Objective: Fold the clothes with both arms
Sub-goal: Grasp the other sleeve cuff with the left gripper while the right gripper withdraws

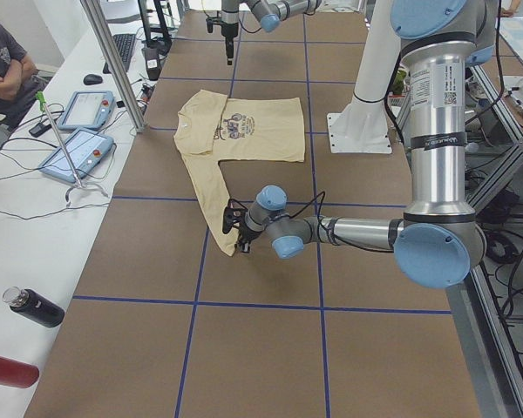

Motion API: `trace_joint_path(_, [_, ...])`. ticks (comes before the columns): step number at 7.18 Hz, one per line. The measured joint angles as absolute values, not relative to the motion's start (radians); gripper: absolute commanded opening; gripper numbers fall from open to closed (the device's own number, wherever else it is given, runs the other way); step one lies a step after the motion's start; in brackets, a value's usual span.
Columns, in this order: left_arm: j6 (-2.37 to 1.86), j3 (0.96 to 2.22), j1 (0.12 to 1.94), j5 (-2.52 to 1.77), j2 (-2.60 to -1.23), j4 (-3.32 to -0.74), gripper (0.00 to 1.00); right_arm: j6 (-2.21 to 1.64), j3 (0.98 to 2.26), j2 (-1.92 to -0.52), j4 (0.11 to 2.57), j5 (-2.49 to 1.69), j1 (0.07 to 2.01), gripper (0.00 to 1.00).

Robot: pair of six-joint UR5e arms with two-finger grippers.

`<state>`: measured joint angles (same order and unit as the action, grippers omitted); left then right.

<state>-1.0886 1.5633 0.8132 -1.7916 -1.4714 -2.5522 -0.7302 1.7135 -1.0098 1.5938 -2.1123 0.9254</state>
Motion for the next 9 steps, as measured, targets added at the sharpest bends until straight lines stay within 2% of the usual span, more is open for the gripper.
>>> trace_joint_path(4, [-1.09, 1.775, 0.826, -1.89, -1.49, -2.367, 0.0, -0.728, 1.79, -1.098, 1.604, -2.121, 0.929, 1.0])
trace_joint_path(9, [-1.113, 1.794, 0.945, -2.083, -1.902, -1.99, 0.0, -0.729, 1.936, -1.343, 1.608, -2.141, 0.935, 1.0])
